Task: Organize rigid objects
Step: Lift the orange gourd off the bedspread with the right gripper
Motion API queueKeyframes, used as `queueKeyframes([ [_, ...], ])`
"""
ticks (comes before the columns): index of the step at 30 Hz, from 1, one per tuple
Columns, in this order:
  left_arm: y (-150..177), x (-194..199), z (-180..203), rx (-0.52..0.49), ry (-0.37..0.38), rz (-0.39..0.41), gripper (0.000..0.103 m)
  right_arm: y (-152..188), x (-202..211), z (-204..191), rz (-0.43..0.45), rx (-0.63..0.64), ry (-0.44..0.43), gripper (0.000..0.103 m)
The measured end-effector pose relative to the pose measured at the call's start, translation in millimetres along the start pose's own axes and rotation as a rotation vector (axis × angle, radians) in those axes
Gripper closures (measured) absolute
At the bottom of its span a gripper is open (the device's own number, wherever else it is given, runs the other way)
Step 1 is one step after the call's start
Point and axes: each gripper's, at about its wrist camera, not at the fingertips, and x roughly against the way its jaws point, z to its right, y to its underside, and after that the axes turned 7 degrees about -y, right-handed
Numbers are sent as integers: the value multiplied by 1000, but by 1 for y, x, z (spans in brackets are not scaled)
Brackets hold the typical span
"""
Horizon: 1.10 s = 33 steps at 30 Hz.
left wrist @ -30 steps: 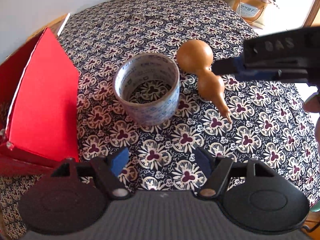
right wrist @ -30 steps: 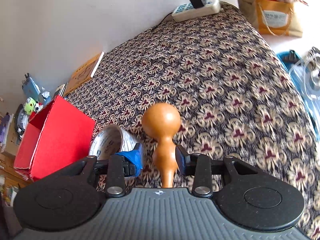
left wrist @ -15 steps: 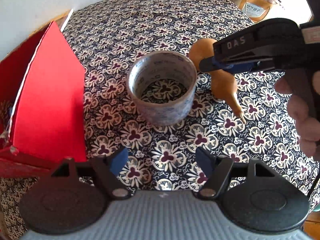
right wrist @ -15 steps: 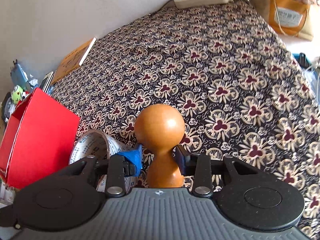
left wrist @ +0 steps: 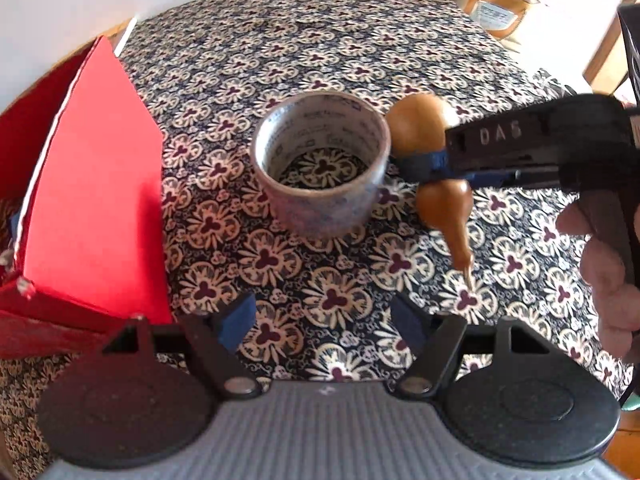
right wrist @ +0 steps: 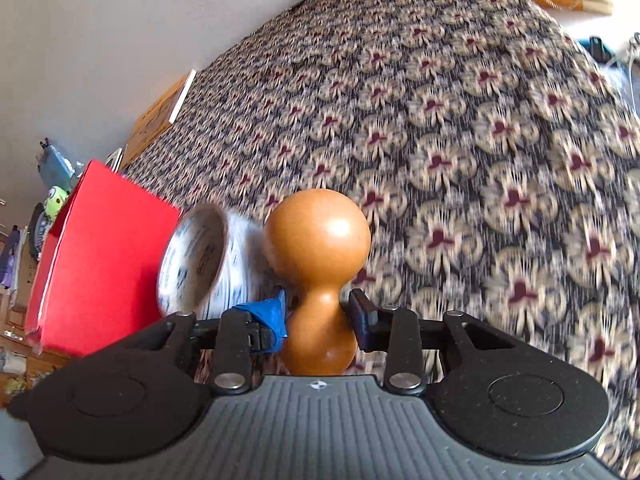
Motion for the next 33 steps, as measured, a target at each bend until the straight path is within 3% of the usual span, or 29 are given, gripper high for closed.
queueKeyframes([
  [5,12,8,0,-12,106,13,29,24,10,1,-20,-41,-36,86],
  [9,19,13,9,-39,144,27,28,39,15,0,-22,-61,-54,86],
  [23,22,7,39,-101,158,33,28,56,26,8,-6,-97,-71,87],
  [33,19,3,39,-83,157,22,28,62,30,11,5,-99,-84,88],
])
